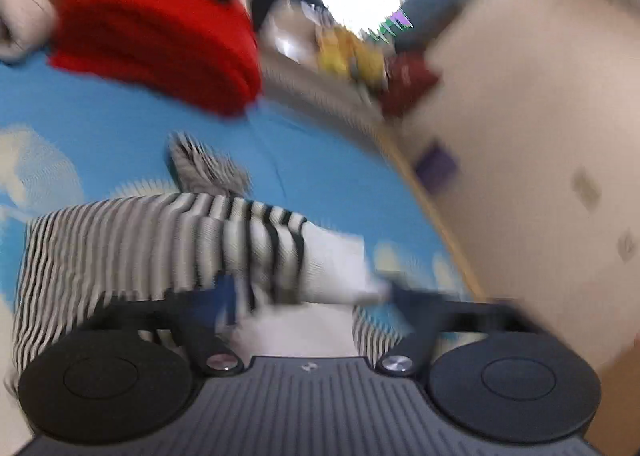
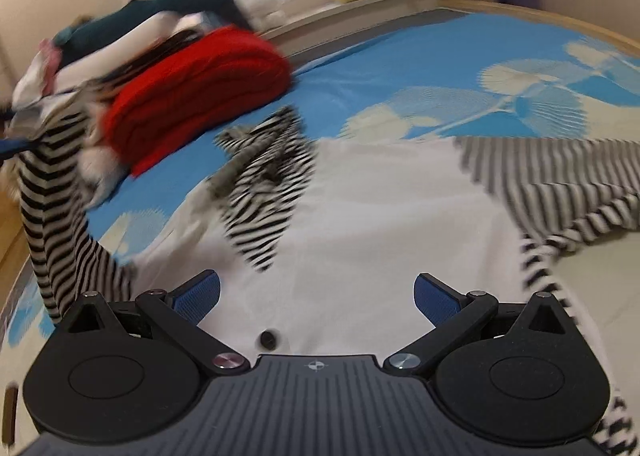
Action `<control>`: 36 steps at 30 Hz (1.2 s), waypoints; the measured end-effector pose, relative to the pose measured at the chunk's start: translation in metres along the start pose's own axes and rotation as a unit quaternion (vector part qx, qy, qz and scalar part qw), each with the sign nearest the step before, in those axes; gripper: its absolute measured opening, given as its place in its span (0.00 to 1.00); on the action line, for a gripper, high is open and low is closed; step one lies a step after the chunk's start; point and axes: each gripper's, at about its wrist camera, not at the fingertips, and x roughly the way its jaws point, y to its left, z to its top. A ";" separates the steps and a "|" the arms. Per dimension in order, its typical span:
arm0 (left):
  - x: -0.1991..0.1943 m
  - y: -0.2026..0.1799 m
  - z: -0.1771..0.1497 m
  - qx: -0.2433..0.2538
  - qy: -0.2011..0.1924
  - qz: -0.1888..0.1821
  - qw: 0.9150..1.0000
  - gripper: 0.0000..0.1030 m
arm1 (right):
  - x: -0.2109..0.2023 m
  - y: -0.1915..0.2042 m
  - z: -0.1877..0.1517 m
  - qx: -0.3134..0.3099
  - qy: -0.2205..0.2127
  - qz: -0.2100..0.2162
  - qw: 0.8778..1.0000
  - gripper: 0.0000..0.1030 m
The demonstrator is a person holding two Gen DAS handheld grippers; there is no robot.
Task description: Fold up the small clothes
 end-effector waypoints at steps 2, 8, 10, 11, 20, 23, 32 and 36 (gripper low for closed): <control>0.005 -0.003 -0.023 0.032 -0.002 0.025 0.999 1.00 | -0.001 -0.019 0.006 0.046 0.004 -0.003 0.999 0.99; -0.034 0.114 -0.075 -0.042 -0.008 0.152 0.987 1.00 | -0.004 -0.060 0.014 0.149 0.018 0.010 0.989 0.99; -0.050 0.158 -0.093 -0.086 -0.021 0.187 0.978 1.00 | -0.003 -0.061 0.015 0.155 0.014 0.006 0.988 0.99; -0.057 0.182 -0.102 -0.106 -0.027 0.206 0.972 1.00 | -0.003 -0.060 0.014 0.155 0.012 0.005 0.988 0.99; -0.054 0.220 -0.084 -0.087 -0.012 0.236 0.968 1.00 | 0.003 -0.043 0.011 0.118 -0.016 -0.008 0.993 0.99; -0.041 0.209 -0.079 -0.053 -0.010 0.242 0.969 1.00 | 0.008 -0.036 0.006 0.104 -0.013 -0.016 0.994 0.99; -0.022 0.184 -0.092 0.017 -0.002 0.288 0.958 1.00 | 0.016 -0.032 0.003 0.087 -0.001 -0.023 0.996 0.99; -0.017 0.175 -0.095 0.044 -0.007 0.300 0.953 1.00 | 0.009 -0.044 0.006 0.094 -0.010 -0.026 0.995 0.99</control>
